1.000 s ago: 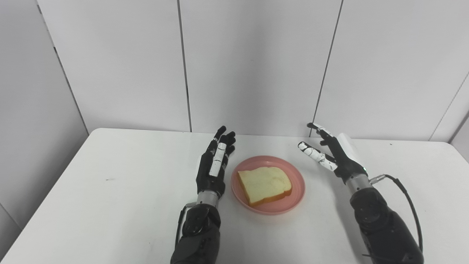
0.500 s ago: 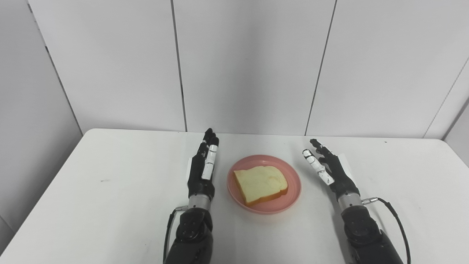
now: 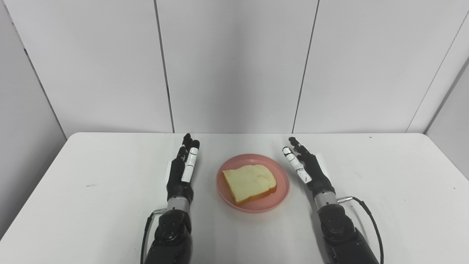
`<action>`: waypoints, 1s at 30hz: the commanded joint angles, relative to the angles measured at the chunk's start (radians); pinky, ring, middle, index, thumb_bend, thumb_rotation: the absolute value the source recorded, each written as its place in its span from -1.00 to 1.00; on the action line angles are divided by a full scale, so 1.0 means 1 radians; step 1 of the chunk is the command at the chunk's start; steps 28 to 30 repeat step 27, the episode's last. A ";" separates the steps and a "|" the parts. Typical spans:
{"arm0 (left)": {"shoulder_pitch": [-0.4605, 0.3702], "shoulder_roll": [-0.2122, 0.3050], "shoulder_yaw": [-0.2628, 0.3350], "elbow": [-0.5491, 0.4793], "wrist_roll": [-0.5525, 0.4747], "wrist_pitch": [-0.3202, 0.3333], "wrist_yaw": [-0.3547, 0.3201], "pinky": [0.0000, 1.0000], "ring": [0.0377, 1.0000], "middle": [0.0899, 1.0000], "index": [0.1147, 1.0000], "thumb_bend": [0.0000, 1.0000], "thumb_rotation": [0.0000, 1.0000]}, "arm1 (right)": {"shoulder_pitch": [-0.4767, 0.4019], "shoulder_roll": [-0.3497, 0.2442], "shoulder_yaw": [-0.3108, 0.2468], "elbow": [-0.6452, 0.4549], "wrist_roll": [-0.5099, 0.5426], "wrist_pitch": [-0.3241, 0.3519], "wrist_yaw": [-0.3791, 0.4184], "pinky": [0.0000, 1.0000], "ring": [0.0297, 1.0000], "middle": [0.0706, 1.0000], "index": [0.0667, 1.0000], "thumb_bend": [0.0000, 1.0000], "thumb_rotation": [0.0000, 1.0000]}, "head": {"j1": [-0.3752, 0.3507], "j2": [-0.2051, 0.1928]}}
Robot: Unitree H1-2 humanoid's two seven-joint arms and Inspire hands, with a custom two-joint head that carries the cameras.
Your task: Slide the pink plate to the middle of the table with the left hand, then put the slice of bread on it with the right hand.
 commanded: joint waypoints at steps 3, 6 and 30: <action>0.014 0.017 0.007 0.009 -0.002 0.038 0.011 1.00 1.00 0.95 0.82 0.58 0.50 | -0.021 0.030 -0.043 -0.028 0.105 -0.026 0.009 0.65 0.72 0.80 0.79 0.49 1.00 | -0.002 0.002; 0.015 0.018 0.006 -0.007 0.001 0.046 0.013 1.00 1.00 0.95 0.83 0.60 0.51 | -0.023 0.041 -0.051 -0.029 0.130 -0.032 0.005 0.59 0.67 0.77 0.77 0.53 1.00 | -0.005 0.002; 0.051 -0.002 -0.001 -0.124 -0.002 0.111 0.009 1.00 1.00 0.97 0.87 0.64 0.57 | 0.000 0.050 -0.048 -0.075 0.163 -0.052 0.000 0.54 0.65 0.77 0.74 0.51 1.00 | 0.010 -0.004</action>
